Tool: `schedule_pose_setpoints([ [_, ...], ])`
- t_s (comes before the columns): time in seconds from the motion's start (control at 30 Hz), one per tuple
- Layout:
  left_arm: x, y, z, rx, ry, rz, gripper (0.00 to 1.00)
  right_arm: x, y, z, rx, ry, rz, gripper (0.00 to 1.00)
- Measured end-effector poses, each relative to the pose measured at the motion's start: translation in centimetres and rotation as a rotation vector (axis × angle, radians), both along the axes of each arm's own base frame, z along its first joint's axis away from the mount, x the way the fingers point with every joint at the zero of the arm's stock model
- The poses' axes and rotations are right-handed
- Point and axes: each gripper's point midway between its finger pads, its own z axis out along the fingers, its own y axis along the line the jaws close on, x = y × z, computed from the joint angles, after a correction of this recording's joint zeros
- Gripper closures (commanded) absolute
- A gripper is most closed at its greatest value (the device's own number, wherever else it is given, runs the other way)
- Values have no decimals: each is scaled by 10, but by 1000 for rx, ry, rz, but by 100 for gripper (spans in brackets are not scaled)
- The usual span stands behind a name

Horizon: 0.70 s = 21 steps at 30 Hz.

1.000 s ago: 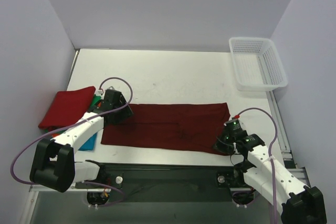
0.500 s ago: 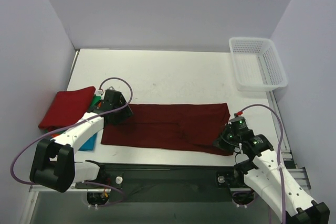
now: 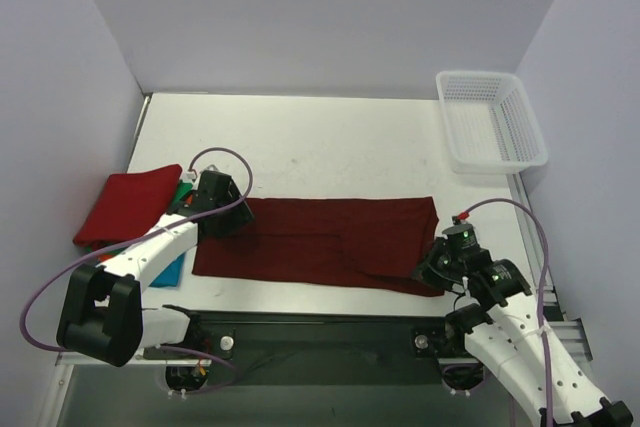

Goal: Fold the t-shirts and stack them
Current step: Rotate the tshirt 90 degrees

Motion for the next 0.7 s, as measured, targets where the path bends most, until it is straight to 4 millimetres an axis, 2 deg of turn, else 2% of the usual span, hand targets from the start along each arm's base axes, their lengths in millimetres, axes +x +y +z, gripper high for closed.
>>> schedule_pose_setpoints([
  [0.03,0,0,0,0,0,0,32,-1,-1,-3,-6,5,-3,89],
  [0.1,0,0,0,0,1,0,32,-3,-3,-8,-17,19,-6,78],
  [0.17,0,0,-2,1,4,-1,32,-6,-6,-12,-30,32,-8,61],
  [0.27,0,-3,-6,4,11,-9,31,-7,-9,-15,-52,32,-7,51],
  [0.5,-9,-26,-19,33,27,-91,32,-2,-11,-11,-178,45,49,46],
  [0.6,-18,-41,-23,64,28,-148,32,19,-5,-4,-226,31,51,46],
  [0.7,-27,-52,-29,104,32,-197,33,40,-3,-5,-259,19,31,46],
])
